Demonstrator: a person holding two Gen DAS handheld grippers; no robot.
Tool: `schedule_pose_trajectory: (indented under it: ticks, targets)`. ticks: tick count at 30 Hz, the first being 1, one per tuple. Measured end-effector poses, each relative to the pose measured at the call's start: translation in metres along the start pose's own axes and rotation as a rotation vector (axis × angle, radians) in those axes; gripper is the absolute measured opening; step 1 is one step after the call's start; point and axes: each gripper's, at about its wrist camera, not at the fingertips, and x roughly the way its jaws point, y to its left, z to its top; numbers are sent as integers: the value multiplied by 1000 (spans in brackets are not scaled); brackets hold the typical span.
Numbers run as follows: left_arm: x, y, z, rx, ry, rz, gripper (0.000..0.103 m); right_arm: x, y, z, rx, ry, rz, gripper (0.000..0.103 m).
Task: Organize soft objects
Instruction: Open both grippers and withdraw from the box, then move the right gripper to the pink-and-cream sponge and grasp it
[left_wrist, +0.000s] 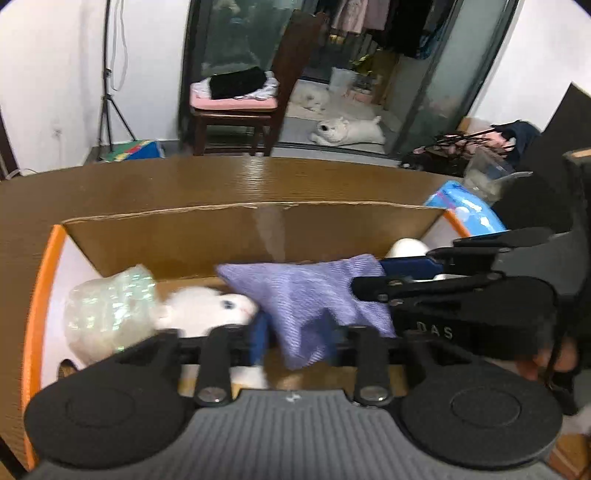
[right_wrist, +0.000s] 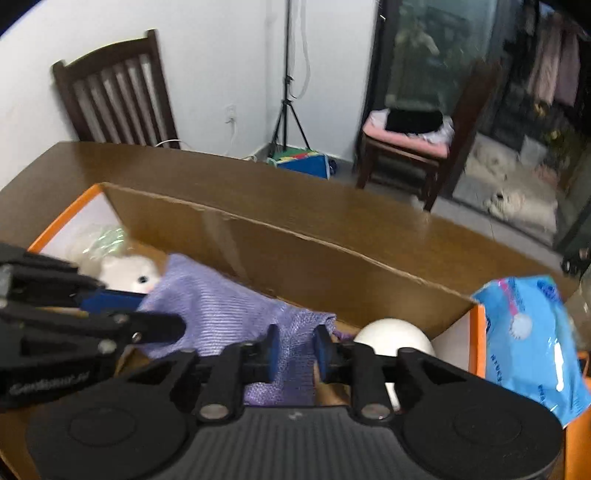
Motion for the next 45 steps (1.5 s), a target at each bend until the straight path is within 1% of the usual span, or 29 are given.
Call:
schedule_pose_trajectory:
  ticks: [1,4,5,9,11,13,16,17,19,20,21,23,25,26,29,31,32,34,36,37,38,40,41,43,45]
  targets:
    - [-3,-1,1,7,-6,-5,47,-2,-3,-1,16,-8,18,32]
    - [-18,-9,1,39,-34,38,48,-18,-13,-4,49,-46,26,32]
    - [-25,-11,2,37,-46,38,48,-29,-14,-4,54,-61,29,32]
    - [-74,-22,5,41,-117,46,50,-91,-18,-4,46,-147,18,34]
    - [-108,-31,1,62,-156,51,53,-127,-16,-9,29,-182,7,36]
    - [-142,-43,-5,82,-196,52,58,-167,-11,-16,10,-216,-8,41]
    - [-189,-59,-16,113,-253,61,62,-222,-6,-34,-11,-261,-25,42]
    - [-205,-64,-21,121,-272,65,63,-237,-4,-40,-18,-273,-30,43]
    - [-228,-74,-32,131,-303,70,69,-267,1,-53,-31,-299,-40,48]
    - [-238,-78,-40,133,-319,71,69,-279,3,-60,-34,-310,-45,50]
    - [-250,-83,-52,135,-336,72,69,-292,6,-71,-36,-327,-46,53]
    - [-268,-90,-82,140,-375,73,71,-311,13,-98,-35,-355,-31,54]
    - [-282,-95,-122,162,-429,68,83,-327,22,-131,-32,-394,4,55]
    - [-287,-99,-145,185,-461,66,86,-332,25,-152,-26,-416,24,55]
    - [-289,-115,-207,259,-507,128,86,-345,38,-220,-10,-475,79,57]
    - [-289,-122,-241,248,-509,127,86,-346,49,-262,5,-501,86,61]
    - [-289,-128,-259,248,-512,110,86,-347,55,-283,5,-511,86,61]
    - [-289,-136,-290,248,-523,91,89,-346,68,-316,9,-527,57,63]
    - [-287,-141,-319,227,-514,104,90,-344,78,-346,19,-529,26,64]
    - [-286,-142,-329,215,-506,106,91,-344,82,-360,43,-531,13,65]
    - [-285,-142,-338,199,-492,103,91,-344,82,-373,73,-533,17,66]
    - [-282,-140,-351,185,-449,93,91,-340,81,-390,135,-529,51,70]
    - [-281,-138,-354,189,-438,98,91,-337,81,-396,151,-519,62,71]
    - [-278,-138,-350,196,-439,122,91,-329,83,-398,150,-494,53,71]
    - [-275,-138,-343,188,-449,113,91,-323,80,-398,168,-499,46,71]
